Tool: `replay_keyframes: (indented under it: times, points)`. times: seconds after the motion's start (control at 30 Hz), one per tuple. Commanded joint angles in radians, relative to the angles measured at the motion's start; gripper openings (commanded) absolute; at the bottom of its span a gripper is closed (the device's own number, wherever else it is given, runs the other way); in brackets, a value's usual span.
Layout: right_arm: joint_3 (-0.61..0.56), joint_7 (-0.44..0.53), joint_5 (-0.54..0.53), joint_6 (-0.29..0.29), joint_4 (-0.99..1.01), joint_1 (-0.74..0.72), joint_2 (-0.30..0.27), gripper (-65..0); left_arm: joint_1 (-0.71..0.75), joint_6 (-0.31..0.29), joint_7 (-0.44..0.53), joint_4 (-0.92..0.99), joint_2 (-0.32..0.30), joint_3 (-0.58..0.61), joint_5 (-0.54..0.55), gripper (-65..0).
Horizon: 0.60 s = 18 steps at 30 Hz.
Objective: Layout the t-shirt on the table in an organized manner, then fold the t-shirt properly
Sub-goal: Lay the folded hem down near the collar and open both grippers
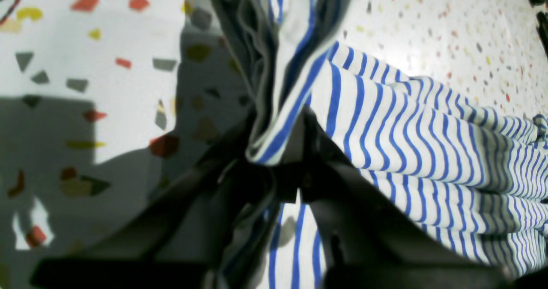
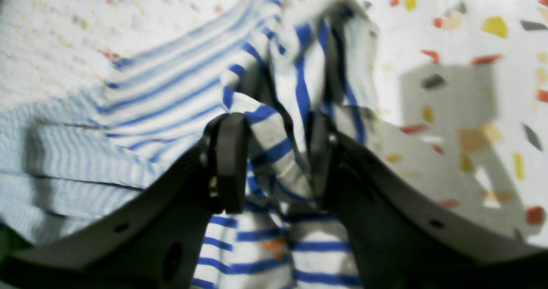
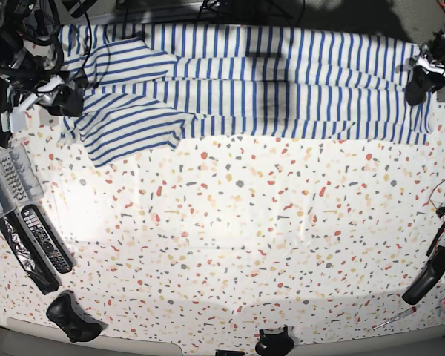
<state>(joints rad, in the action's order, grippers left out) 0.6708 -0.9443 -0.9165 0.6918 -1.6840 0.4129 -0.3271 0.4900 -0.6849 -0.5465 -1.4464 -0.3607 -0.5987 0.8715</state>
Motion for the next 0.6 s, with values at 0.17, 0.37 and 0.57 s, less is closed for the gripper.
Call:
replay_keyframes:
  times: [0.17,0.37,0.57]
  points:
    - [0.011,0.011,-0.098,0.006,-0.039,-0.033,-0.016,-42.4,-0.011,0.076,0.024,-0.013,-0.017,-0.063,-0.081,-65.0]
    - [0.01,0.012,-0.113,0.006,-0.135,-0.039,-0.016,-42.5,-0.011,0.102,-0.001,-0.028,-0.017,-0.21,-0.078,-65.0]
    - [0.01,0.012,-0.113,0.006,-0.199,-0.043,-0.016,-42.5,0.018,0.101,-0.219,-0.187,0.018,-0.244,0.134,-65.0]
